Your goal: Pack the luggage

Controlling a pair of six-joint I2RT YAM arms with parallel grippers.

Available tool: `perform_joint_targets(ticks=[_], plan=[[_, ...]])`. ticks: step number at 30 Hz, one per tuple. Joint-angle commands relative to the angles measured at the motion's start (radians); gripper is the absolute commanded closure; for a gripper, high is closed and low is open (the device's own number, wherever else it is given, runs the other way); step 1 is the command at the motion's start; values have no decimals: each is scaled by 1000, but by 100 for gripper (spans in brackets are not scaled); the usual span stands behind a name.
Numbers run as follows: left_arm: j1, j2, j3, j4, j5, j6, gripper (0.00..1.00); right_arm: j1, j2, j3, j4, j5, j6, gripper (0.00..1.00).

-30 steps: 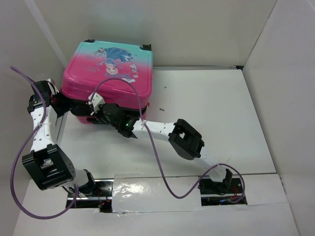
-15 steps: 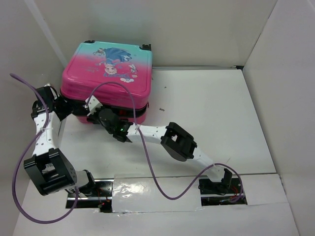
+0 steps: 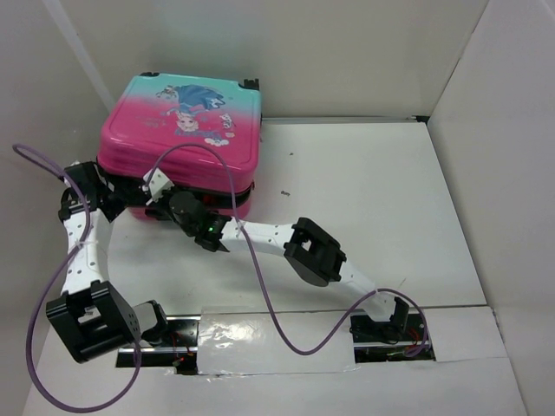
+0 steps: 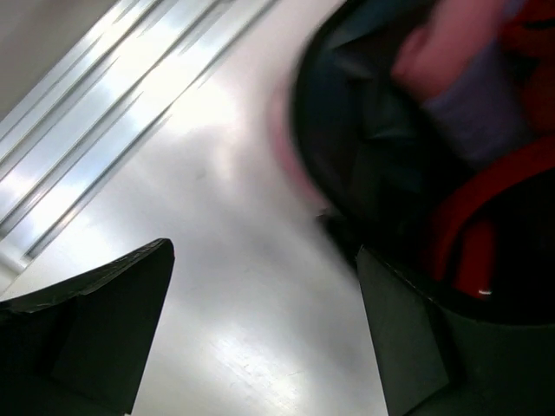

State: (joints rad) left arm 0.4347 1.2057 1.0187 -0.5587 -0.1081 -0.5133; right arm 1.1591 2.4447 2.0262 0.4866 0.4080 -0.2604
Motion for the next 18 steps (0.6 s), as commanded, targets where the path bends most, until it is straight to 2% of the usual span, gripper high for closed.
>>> perform_joint_targets(ticks=[1, 7, 12, 15, 16, 18], plan=[[44, -77, -25, -69, -173, -113, 0, -76, -112, 117, 254, 106, -25, 100], [44, -35, -25, -110, -162, -90, 0, -104, -112, 138, 267, 97, -25, 100], [44, -77, -34, -122, -199, -163, 0, -113, -142, 147, 150, 6, -4, 100], [44, -121, -23, -136, -231, -221, 0, -70, -194, 80, 46, -86, 26, 100], [44, -132, -14, -136, -258, -235, 0, -59, -246, 13, 21, -156, 35, 100], [44, -162, 26, -184, -269, -258, 0, -26, -309, -78, 10, -184, 90, 100]])
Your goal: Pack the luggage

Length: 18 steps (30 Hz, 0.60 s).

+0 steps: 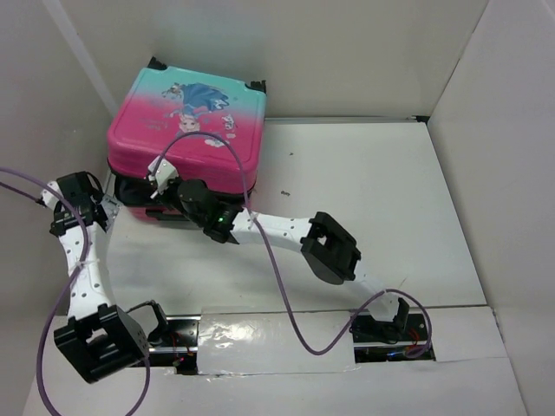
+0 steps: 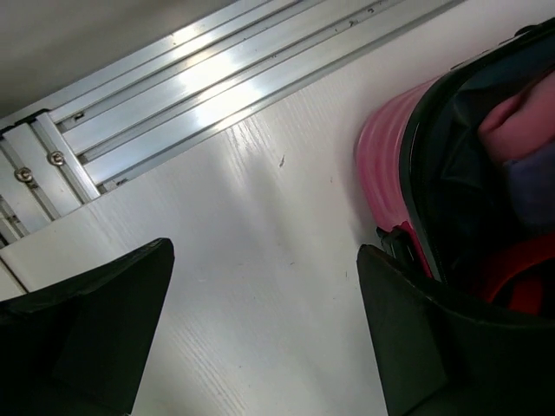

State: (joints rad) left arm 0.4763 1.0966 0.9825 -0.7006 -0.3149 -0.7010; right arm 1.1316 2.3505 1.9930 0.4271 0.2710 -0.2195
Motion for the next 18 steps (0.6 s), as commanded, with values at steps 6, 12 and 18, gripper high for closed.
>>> perform_joint_targets(ticks=[6, 12, 18], plan=[[12, -238, 168, -115, -62, -80, 0, 13, -430, -240, -58, -233, 196, 91], [12, -285, 211, 79, 166, 115, 0, 13, -537, -140, -252, -173, 219, 76], [12, 46, 453, 89, 401, 267, 0, -200, -537, -2, -471, -84, 382, 54]])
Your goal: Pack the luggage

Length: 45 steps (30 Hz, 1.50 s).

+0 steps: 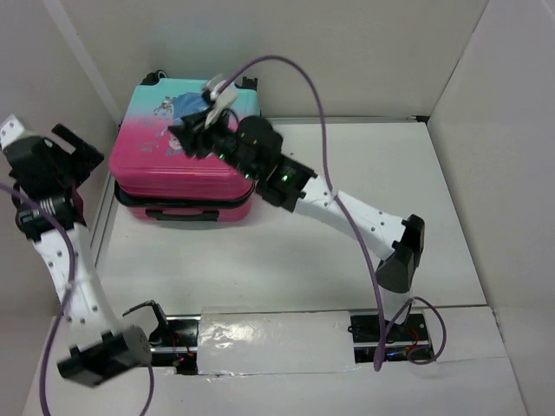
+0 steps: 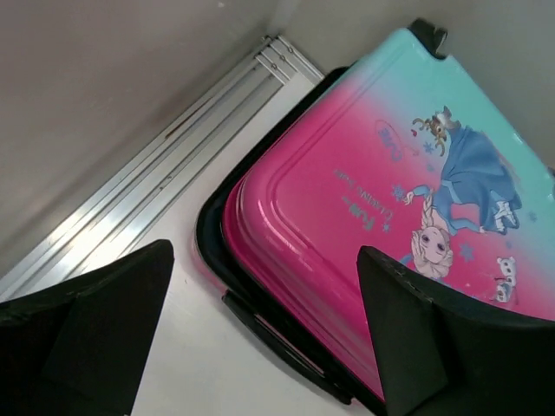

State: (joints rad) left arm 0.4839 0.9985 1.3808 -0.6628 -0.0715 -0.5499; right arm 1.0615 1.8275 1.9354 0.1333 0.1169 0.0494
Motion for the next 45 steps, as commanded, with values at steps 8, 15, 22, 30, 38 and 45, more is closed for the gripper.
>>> perform_joint_targets(ticks=[8, 15, 22, 30, 38, 45], plan=[[4, 431, 250, 108, 101, 208, 0, -512, 27, -29, -185, 34, 248, 46], [4, 653, 307, 182, 33, 244, 2, -618, 189, -39, -170, -61, 204, 53], [-54, 868, 431, 232, -33, 266, 4, -676, 343, -64, -86, -137, 228, 65], [-91, 1022, 463, 305, -200, 335, 4, -676, 572, 108, -112, -154, 239, 86], [-91, 1209, 667, 247, -294, 395, 4, -629, 740, 276, -86, -215, 262, 93], [-91, 1209, 667, 304, -324, 450, 4, -581, 808, 326, -35, -206, 247, 92]])
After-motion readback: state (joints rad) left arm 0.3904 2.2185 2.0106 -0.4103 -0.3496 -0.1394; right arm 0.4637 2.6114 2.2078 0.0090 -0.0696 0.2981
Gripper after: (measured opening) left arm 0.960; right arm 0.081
